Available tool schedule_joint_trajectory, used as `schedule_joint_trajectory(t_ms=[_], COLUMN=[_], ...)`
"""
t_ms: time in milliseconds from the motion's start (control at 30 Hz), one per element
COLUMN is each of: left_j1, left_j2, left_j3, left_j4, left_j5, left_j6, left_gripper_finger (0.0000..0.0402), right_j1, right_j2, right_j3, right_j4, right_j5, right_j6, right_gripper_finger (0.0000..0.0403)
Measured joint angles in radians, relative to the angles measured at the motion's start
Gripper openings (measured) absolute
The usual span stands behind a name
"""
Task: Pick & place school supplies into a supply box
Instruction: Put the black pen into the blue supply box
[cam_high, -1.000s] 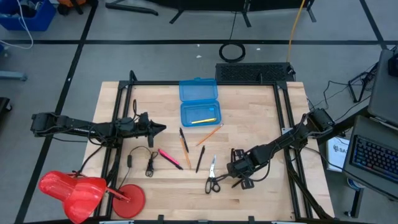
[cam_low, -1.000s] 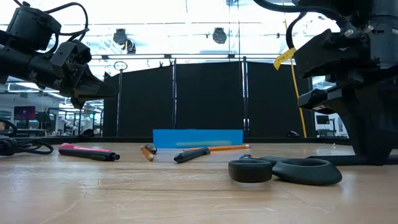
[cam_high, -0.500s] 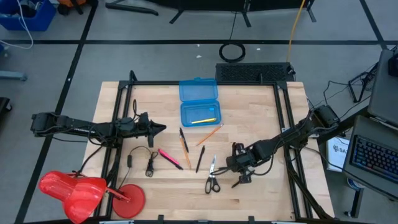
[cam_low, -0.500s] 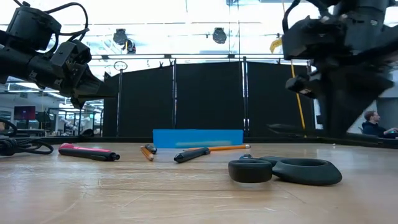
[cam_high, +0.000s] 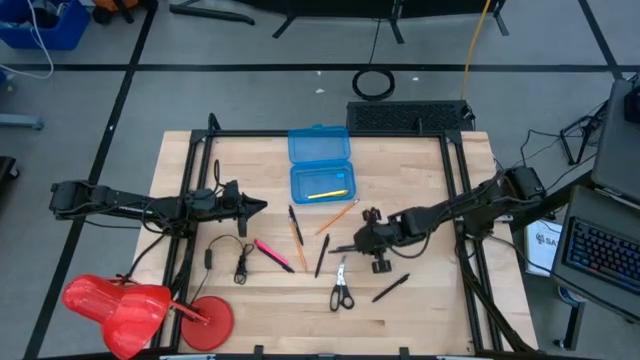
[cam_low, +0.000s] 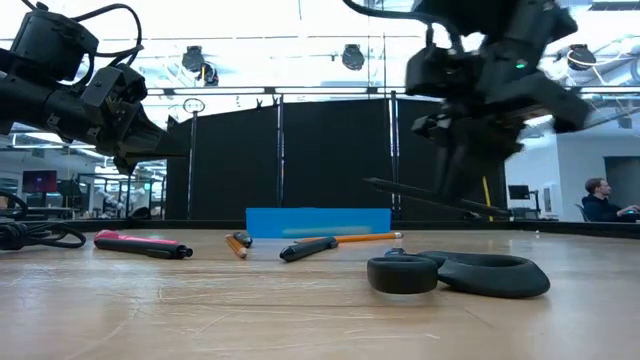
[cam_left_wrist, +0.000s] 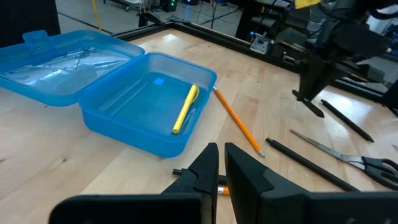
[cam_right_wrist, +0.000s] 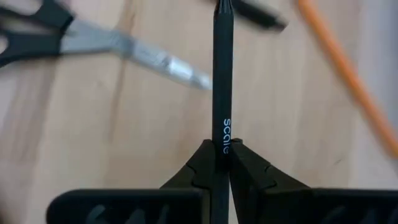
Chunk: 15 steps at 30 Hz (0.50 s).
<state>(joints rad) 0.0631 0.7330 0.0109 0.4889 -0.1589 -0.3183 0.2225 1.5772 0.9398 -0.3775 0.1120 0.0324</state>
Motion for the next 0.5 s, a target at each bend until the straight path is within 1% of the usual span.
schedule_joint_trajectory(t_ms=[233, 433, 500], left_j1=[0.0, 0.0, 0.0], left_j2=[0.0, 0.0, 0.0], left_j3=[0.0, 0.0, 0.0], left_j4=[0.0, 0.0, 0.0], left_j5=[0.0, 0.0, 0.0], left_j6=[0.0, 0.0, 0.0], left_gripper_finger=[0.0031, 0.0031, 0.0031], right_j1=[-0.094, -0.154, -0.17], right_j2=[0.0, 0.0, 0.0], right_j3=[0.0, 0.0, 0.0], right_j4=[0.093, 0.161, 0.192], right_j5=[-0.002, 0.047, 0.049], right_j6=[-0.148, -0.257, -0.301], right_gripper_finger=[0.0019, 0.0019, 0.0019])
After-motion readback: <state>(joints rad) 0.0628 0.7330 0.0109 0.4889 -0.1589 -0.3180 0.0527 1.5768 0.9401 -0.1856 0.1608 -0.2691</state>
